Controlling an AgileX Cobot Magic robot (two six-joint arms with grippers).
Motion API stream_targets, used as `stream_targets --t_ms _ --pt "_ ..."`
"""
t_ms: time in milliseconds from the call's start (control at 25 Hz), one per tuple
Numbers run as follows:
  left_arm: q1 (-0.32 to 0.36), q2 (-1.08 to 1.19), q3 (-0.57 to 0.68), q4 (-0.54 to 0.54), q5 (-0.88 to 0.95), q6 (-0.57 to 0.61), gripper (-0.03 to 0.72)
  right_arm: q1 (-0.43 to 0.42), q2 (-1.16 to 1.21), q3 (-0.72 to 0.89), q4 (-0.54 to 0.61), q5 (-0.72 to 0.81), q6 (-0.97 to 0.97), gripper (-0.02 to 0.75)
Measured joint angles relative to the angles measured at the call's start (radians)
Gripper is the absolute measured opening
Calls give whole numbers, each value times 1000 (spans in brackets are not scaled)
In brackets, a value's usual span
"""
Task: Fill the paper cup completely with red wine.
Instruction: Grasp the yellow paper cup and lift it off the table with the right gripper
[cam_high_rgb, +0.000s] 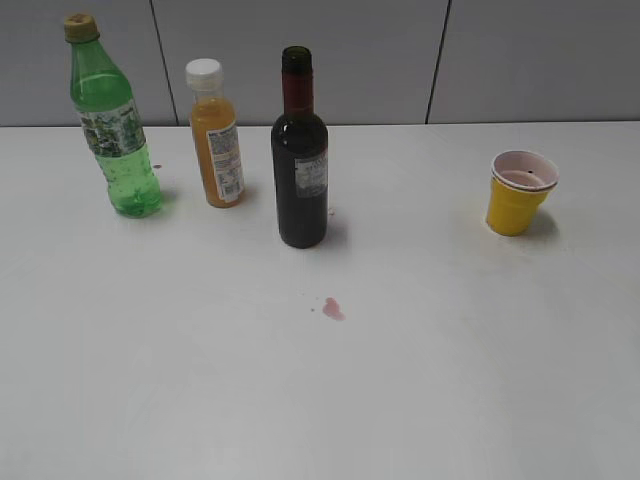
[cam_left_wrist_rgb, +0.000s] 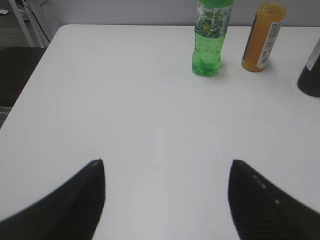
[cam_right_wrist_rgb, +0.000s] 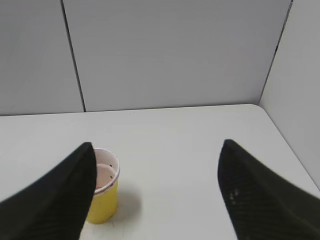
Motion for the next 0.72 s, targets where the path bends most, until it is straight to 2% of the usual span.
stream_targets --t_ms 160,320,560,640,720 --pt "0 0 0 0 0 0 582 8 167 1 -42 -188 5 555" --pt "0 0 0 0 0 0 582 54 326 1 -127 -372 43 557" --pt "0 0 0 0 0 0 582 93 547 37 -150 -670 56 643" --pt "0 0 0 0 0 0 582 93 603 72 -152 -785 56 653" --pt "0 0 0 0 0 0 582 94 646 104 -156 -838 56 658"
